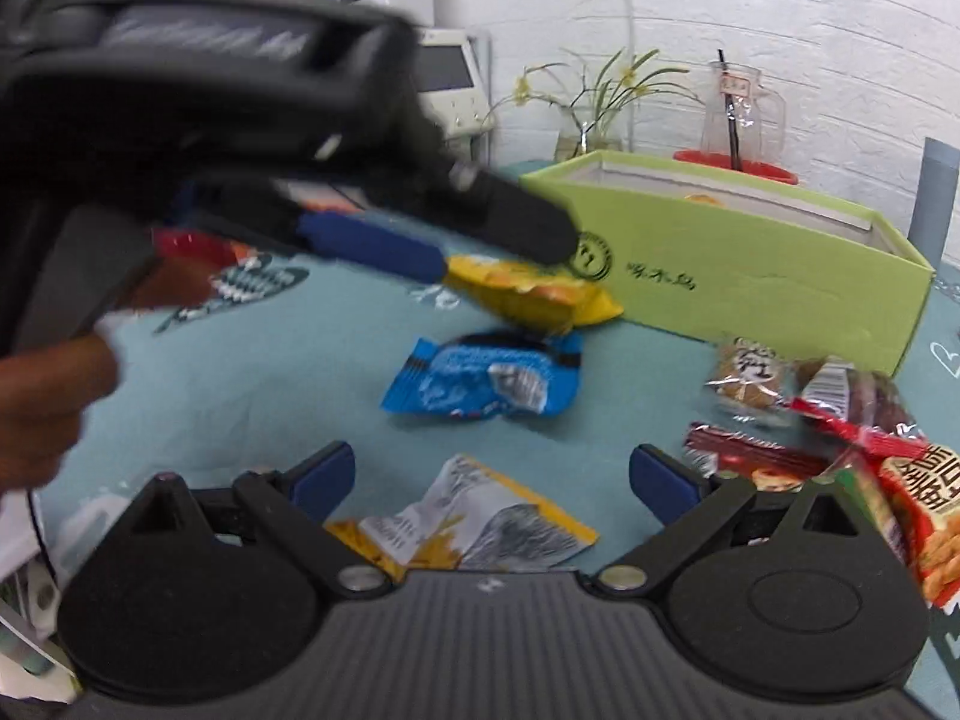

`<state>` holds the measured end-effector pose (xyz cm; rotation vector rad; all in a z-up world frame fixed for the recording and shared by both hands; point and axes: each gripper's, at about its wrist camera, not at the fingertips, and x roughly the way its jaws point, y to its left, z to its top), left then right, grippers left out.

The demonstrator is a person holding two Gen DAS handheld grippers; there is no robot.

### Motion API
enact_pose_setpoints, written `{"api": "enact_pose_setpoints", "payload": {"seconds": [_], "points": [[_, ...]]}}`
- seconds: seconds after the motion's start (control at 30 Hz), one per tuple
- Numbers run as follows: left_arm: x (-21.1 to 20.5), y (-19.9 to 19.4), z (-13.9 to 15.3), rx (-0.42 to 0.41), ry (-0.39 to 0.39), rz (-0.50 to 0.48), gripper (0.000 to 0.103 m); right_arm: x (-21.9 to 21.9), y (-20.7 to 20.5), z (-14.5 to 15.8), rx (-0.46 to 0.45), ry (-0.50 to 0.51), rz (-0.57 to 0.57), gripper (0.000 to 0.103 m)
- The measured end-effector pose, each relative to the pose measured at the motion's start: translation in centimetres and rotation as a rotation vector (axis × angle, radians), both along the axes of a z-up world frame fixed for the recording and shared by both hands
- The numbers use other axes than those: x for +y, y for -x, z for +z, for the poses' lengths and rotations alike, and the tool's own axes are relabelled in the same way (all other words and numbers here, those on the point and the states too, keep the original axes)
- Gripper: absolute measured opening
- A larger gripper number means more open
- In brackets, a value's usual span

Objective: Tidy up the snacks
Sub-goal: 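Place the Wangwang pack into the green box and open the left gripper, then grasp the white-and-yellow chip bag with the left gripper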

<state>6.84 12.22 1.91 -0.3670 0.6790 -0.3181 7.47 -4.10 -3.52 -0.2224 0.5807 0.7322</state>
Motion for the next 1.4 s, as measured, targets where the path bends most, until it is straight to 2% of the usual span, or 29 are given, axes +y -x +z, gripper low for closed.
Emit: {"api": "enact_pose_setpoints", "payload": {"seconds": [0.1, 0.23, 0.33, 0.5, 0.67, 0.77, 0.9, 0.97, 1.07, 1.4], "points": [[0.4, 1.0, -1.6, 0.055, 0.017, 0.007, 0.056, 0.1, 1.3, -0.2, -0.003, -0.014, -0.023, 0.099], [0.9, 0.9, -2.7, 0.09, 0.051, 0.012, 0.056, 0.2, 3.1, -0.5, 0.002, -0.033, -0.063, 0.099], [0.6, 0.5, -3.4, 0.111, 0.045, -0.001, 0.056, 0.6, 4.0, -1.0, 0.009, -0.027, -0.095, 0.099], [0.1, 0.4, -4.2, 0.132, 0.054, -0.024, 0.056, 0.0, 3.7, -1.2, 0.062, -0.022, -0.111, 0.102], [0.2, 0.2, -4.5, 0.137, 0.052, -0.022, 0.055, -1.8, 3.3, -1.0, 0.062, -0.031, -0.207, 0.102], [0.1, -0.1, -4.6, 0.144, 0.061, -0.032, 0.053, -0.7, 3.4, -0.9, 0.07, -0.049, -0.152, 0.102], [-0.6, -0.2, -4.4, 0.146, 0.029, -0.041, 0.048, 1.0, 2.8, -1.4, 0.072, -0.013, -0.12, 0.097], [-0.9, -0.4, -4.5, 0.158, 0.017, -0.048, 0.046, 1.3, 2.4, -1.7, 0.085, 0.0, -0.112, 0.098], [-1.2, -0.5, -4.6, 0.163, 0.011, -0.051, 0.046, 2.2, 2.1, -1.9, 0.072, 0.068, -0.12, 0.102], [-0.9, -1.0, -4.6, 0.172, 0.032, -0.073, 0.049, 2.6, 2.0, -1.9, 0.078, 0.072, -0.155, 0.102]]}}
